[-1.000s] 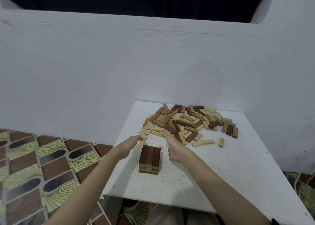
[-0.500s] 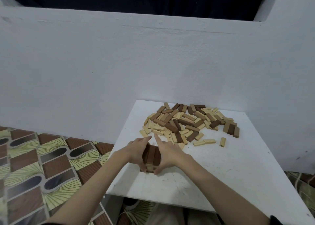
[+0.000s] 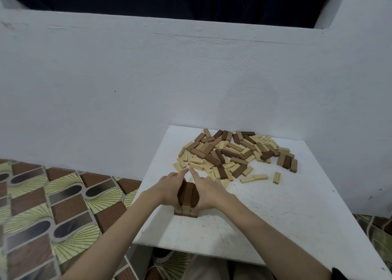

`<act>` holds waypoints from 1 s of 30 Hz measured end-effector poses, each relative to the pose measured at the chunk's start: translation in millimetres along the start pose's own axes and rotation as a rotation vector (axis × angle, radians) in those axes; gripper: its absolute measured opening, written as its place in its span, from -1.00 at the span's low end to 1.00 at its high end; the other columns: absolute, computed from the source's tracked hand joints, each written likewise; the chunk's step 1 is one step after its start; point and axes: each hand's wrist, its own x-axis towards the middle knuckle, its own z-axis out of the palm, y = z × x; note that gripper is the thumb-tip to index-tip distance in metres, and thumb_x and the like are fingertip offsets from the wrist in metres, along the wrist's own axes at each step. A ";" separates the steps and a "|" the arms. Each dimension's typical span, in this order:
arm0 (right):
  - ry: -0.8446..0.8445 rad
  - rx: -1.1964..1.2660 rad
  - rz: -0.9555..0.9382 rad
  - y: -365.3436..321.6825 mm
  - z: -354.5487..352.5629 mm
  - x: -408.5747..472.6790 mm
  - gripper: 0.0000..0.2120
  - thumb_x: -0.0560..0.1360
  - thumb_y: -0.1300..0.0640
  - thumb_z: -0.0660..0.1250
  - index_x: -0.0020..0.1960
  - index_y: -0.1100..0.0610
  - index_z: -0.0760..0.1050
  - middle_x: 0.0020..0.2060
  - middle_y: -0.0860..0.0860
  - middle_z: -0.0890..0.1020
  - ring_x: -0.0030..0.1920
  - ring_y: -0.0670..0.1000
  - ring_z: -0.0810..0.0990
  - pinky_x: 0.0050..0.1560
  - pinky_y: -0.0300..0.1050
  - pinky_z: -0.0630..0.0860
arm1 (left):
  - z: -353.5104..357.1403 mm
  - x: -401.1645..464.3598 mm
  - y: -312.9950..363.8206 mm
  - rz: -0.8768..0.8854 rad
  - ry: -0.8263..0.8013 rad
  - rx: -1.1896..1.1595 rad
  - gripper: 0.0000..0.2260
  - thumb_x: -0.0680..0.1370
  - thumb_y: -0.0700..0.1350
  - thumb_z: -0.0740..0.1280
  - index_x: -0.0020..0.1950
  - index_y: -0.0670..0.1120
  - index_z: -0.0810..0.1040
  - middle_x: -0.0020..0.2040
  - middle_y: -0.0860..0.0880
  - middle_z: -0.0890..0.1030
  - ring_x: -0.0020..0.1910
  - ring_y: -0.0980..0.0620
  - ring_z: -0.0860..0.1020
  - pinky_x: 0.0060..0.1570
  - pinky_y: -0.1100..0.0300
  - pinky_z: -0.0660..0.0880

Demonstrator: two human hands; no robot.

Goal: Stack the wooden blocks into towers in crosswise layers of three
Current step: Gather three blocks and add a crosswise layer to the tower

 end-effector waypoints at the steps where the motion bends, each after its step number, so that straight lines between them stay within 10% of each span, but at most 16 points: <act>1: 0.006 0.009 -0.003 -0.3 -1.0 -0.2 0.19 0.33 -0.07 0.52 0.53 0.02 -0.36 0.30 0.11 0.41 0.33 0.18 0.33 0.35 0.26 0.17 | -0.9 -0.1 0.5 0.006 0.002 -0.013 0.08 0.26 0.01 0.57 0.53 -0.03 -0.12 0.40 -0.02 0.32 0.41 -0.05 0.22 0.35 0.05 0.23; 30: 0.052 0.103 -0.018 1.5 -4.9 -8.7 0.28 0.29 -0.06 0.56 0.50 0.00 -0.45 0.26 0.11 0.45 0.35 0.20 0.30 0.41 0.33 0.02 | -5.5 -1.7 2.4 -0.038 -0.043 0.047 0.11 0.27 0.05 0.57 0.53 -0.09 -0.17 0.41 -0.09 0.30 0.43 -0.07 0.18 0.39 0.08 0.17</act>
